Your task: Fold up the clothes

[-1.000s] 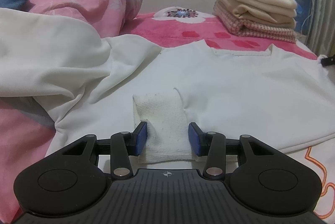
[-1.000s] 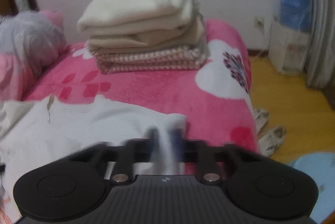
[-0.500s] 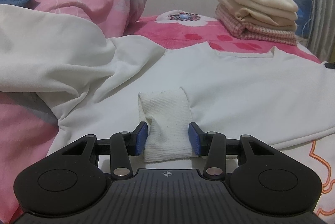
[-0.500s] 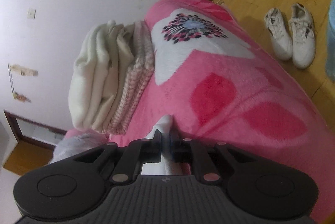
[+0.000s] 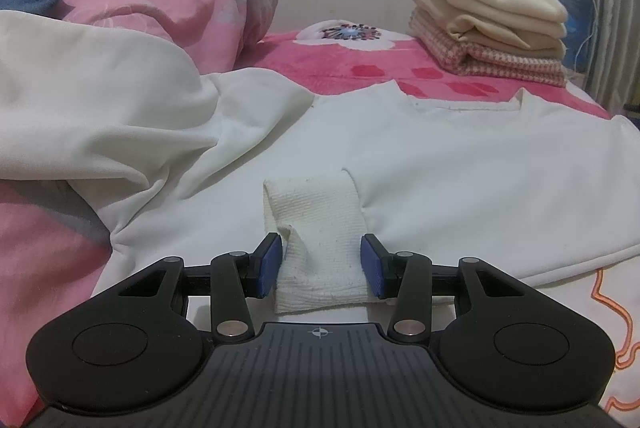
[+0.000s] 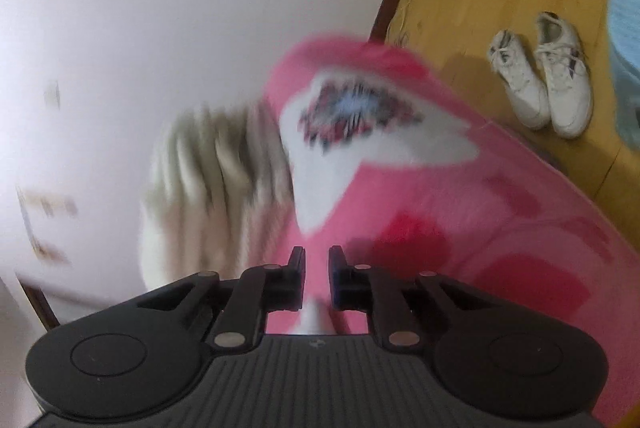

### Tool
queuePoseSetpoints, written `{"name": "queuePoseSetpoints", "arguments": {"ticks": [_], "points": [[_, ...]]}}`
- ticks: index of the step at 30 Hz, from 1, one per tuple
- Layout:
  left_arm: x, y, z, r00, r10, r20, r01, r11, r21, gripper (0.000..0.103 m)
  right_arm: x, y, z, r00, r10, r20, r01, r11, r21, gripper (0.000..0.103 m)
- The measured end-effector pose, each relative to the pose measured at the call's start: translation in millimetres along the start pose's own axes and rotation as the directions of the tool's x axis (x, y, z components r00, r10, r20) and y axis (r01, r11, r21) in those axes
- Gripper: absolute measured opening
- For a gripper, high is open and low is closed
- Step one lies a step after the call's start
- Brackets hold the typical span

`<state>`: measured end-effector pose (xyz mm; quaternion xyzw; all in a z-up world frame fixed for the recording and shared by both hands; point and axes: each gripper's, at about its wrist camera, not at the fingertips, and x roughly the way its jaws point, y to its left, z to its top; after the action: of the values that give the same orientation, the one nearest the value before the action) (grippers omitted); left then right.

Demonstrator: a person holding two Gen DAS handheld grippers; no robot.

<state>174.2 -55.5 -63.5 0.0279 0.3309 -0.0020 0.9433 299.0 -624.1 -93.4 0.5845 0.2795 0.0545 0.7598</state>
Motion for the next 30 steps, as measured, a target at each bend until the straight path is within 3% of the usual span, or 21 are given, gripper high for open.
{"name": "queuePoseSetpoints", "arguments": {"ticks": [2,4,6,8,10,11,13,15,20,22,25,27,29,30], "points": [[0,0,0,1.0,-0.001,-0.001,0.001,1.0,0.003,0.044,-7,10,3,1.0,0.005,-0.005,-0.005,0.998,-0.067,0.014],[0,0,-1,1.0,-0.001,0.001,0.001,1.0,0.011,0.044,-2,42,1,0.996,-0.041,-0.074,0.02,0.964,-0.265,0.015],[0,0,-1,1.0,-0.001,0.002,0.001,1.0,0.013,0.044,6,84,-9,0.986,-0.122,-0.116,0.044,0.854,-0.518,0.016],[0,0,-1,1.0,0.001,0.002,-0.001,1.0,0.012,0.044,17,113,-34,0.97,-0.221,-0.106,0.068,0.659,-0.749,0.026],[0,0,-1,1.0,0.002,0.003,-0.002,1.0,0.01,0.045,29,138,-62,0.948,-0.312,-0.065,0.069,0.401,-0.913,0.033],[0,0,-2,1.0,0.003,0.003,-0.003,1.0,0.01,0.046,34,146,-75,0.936,-0.35,-0.041,0.059,0.269,-0.961,0.034],[0,1,-2,1.0,0.003,0.003,-0.003,1.0,0.009,0.048,43,149,-98,0.911,-0.412,-0.004,0.019,0.052,-0.998,0.034],[0,2,-2,1.0,0.0,0.001,0.0,1.0,0.006,0.049,47,144,-116,0.889,-0.457,0.02,-0.031,-0.106,-0.994,0.034],[2,4,-1,1.0,-0.003,-0.003,0.003,1.0,0.004,0.051,40,126,-151,0.87,-0.492,0.045,-0.156,-0.36,-0.92,0.034],[2,4,-1,1.0,-0.002,-0.004,0.002,1.0,0.004,0.051,39,122,-162,0.876,-0.478,0.067,-0.16,-0.42,-0.893,0.034],[2,3,-1,1.0,0.002,-0.002,-0.002,1.0,0.007,0.051,39,133,-160,0.905,-0.417,0.081,-0.102,-0.399,-0.911,0.034],[2,3,-1,1.0,0.005,-0.002,-0.005,1.0,0.008,0.051,40,142,-156,0.923,-0.377,0.08,-0.063,-0.351,-0.934,0.034],[2,3,-1,1.0,0.007,-0.003,-0.007,1.0,0.006,0.052,44,146,-157,0.931,-0.358,0.077,-0.048,-0.329,-0.943,0.034],[2,3,-1,1.0,0.008,-0.003,-0.008,1.0,0.006,0.052,46,143,-161,0.926,-0.369,0.076,-0.058,-0.34,-0.939,0.034]]}}
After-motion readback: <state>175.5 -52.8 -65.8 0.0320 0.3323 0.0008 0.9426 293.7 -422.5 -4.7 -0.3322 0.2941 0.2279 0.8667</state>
